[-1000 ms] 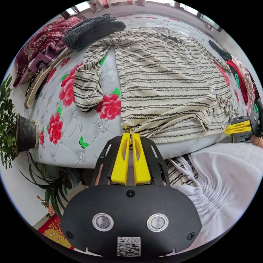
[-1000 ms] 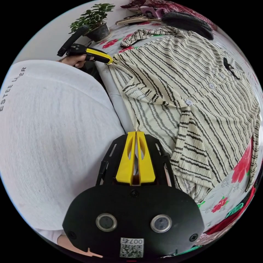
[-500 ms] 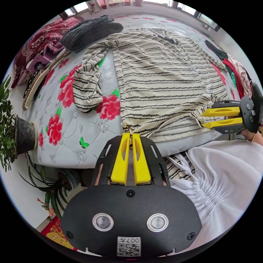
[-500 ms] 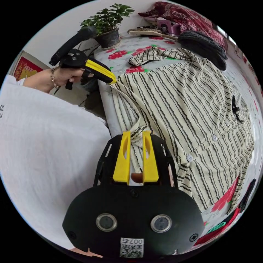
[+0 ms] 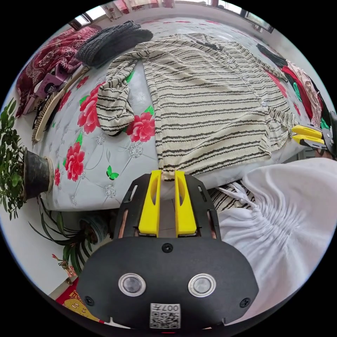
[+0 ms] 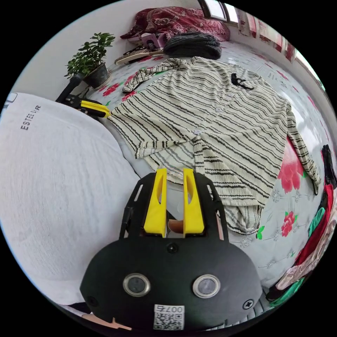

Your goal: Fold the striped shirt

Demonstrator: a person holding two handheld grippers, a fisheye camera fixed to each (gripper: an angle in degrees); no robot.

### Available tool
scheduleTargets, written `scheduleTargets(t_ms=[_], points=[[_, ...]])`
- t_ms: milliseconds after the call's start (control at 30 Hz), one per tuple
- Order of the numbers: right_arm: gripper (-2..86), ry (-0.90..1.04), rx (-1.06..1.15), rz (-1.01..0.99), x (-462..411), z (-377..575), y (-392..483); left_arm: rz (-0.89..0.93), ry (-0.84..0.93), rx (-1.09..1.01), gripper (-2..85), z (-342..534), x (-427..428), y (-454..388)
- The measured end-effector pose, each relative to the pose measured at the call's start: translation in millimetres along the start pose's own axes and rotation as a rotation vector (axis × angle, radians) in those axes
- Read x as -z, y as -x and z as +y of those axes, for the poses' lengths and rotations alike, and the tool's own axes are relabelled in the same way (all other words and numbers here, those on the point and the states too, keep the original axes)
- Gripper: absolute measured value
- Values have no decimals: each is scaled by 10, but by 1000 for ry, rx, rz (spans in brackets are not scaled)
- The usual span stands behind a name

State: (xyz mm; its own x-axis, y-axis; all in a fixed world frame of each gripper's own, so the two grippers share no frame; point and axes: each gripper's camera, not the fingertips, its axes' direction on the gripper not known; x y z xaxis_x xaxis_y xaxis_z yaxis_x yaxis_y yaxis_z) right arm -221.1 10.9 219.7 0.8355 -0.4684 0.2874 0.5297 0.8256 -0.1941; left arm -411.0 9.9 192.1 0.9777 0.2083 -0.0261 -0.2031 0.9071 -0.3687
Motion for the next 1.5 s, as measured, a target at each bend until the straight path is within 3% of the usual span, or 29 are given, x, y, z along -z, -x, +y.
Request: scheduleTargets(t_ms=[200,300,500,667,933,1167,1333,1400,1500], points=[[19,114,6,120,-261,11,-140,100,-227,-285,52,-168,547,-586],[15,171,24,116,-382,-1,-175,210,-179,-465,63,-458,348,-1082],[4,186,93,104,-212,-72,-232,152,-27,-650,66,-793,-98,-1736],[1,166,158,36,26,-116,-296,110,-7,-634,2,-795,-175,-1713],[1,140,224,-195,192,-243,-460,317,-76,-421,-8,-783,166,-995],[5,227,257,-348,-415,-436,-392,531,-192,-365,-7,-868,559,-712],[19,225,243,-390,-544,-287,-468,461,-63,-515,4,-989,159,-1253],[22,168,225,-394,-326,-90,-622,352,64,-575,23,-954,-213,-1509],[23,54,96,-314,27,288,-1003,288,65,-581,33,-834,-301,-1593]])
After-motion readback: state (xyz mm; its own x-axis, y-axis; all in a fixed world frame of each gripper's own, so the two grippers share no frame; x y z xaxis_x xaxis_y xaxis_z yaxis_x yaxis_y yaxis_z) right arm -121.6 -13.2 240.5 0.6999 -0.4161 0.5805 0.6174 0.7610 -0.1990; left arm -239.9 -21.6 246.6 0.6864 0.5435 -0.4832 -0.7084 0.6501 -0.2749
